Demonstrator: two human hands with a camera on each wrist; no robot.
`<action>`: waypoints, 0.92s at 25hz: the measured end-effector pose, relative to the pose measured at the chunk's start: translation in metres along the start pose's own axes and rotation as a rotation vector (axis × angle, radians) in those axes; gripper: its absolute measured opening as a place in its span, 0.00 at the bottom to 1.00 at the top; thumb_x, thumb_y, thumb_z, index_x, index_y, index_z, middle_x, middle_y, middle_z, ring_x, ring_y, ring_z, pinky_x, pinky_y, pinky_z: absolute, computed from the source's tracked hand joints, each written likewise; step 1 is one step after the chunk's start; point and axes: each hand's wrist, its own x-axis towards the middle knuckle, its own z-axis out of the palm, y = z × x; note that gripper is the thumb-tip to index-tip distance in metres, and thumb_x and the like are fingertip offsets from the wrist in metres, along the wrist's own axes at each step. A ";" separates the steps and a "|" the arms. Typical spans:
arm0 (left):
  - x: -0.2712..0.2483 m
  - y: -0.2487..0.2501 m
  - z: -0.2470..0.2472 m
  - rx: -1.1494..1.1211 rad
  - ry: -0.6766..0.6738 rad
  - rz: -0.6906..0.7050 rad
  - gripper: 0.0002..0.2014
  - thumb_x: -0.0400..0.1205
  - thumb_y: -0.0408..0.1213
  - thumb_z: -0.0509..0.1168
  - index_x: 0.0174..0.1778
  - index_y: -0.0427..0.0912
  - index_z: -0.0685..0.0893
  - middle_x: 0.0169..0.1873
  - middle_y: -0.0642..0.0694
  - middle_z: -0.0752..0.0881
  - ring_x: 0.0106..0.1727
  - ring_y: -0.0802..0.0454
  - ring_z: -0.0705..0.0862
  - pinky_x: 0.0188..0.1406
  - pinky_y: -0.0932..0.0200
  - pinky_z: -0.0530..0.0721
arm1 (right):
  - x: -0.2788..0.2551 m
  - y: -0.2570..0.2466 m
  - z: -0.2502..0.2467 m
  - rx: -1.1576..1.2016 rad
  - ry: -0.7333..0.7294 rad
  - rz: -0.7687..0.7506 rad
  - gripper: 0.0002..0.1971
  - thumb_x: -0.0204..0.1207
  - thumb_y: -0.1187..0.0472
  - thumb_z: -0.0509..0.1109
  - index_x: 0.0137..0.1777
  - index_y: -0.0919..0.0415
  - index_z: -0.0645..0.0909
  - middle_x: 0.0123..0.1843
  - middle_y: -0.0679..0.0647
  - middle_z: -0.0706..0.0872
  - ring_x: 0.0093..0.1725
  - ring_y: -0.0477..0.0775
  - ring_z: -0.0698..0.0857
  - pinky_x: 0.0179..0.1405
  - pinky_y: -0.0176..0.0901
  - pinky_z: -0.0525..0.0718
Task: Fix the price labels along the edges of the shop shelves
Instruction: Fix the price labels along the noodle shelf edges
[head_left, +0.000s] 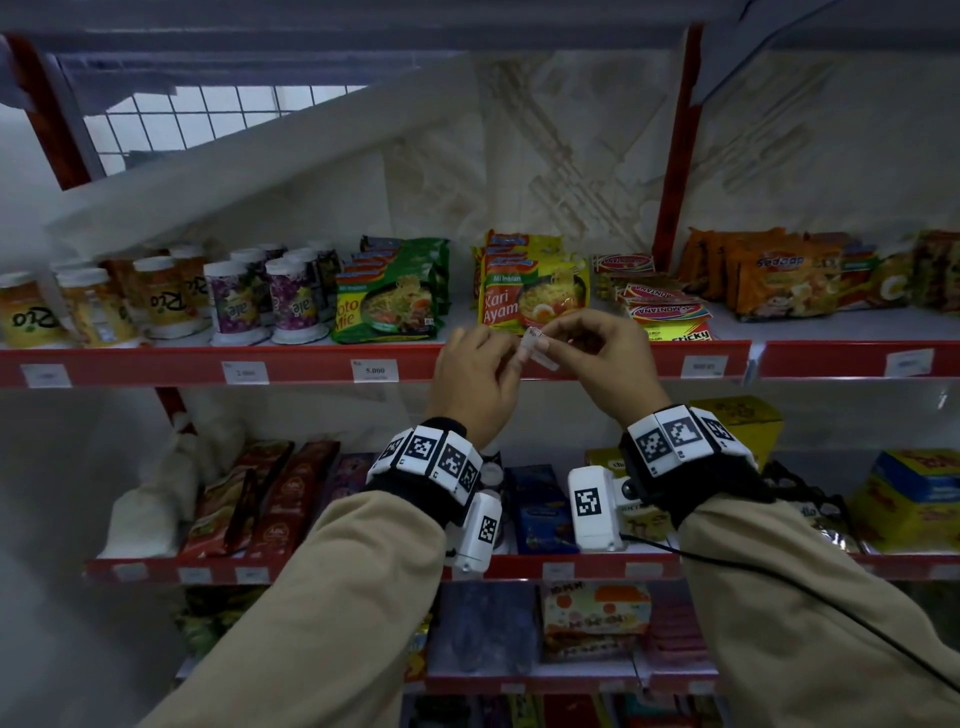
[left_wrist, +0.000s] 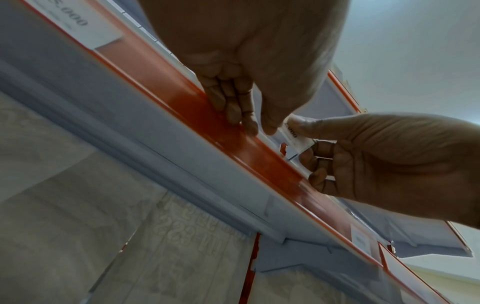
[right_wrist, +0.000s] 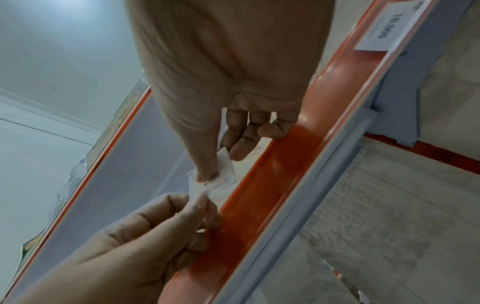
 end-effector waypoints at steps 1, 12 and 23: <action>0.000 0.000 0.000 0.001 0.001 -0.002 0.09 0.84 0.39 0.64 0.45 0.37 0.84 0.38 0.42 0.80 0.43 0.46 0.71 0.41 0.54 0.68 | -0.001 -0.001 -0.001 0.009 0.002 -0.014 0.03 0.72 0.66 0.76 0.44 0.66 0.87 0.40 0.61 0.88 0.38 0.49 0.83 0.40 0.42 0.82; -0.001 -0.001 -0.005 -0.074 0.005 -0.022 0.09 0.86 0.34 0.58 0.54 0.35 0.82 0.46 0.40 0.82 0.49 0.43 0.78 0.46 0.48 0.76 | 0.013 0.002 -0.021 -0.281 0.023 -0.145 0.03 0.76 0.61 0.72 0.47 0.59 0.86 0.41 0.52 0.87 0.39 0.48 0.82 0.39 0.37 0.79; 0.001 0.001 -0.001 0.118 -0.075 0.002 0.09 0.82 0.40 0.65 0.51 0.39 0.86 0.43 0.41 0.80 0.46 0.42 0.75 0.45 0.49 0.75 | 0.013 0.008 -0.021 -0.660 -0.285 -0.204 0.08 0.74 0.61 0.72 0.53 0.59 0.85 0.52 0.56 0.84 0.54 0.60 0.80 0.53 0.55 0.79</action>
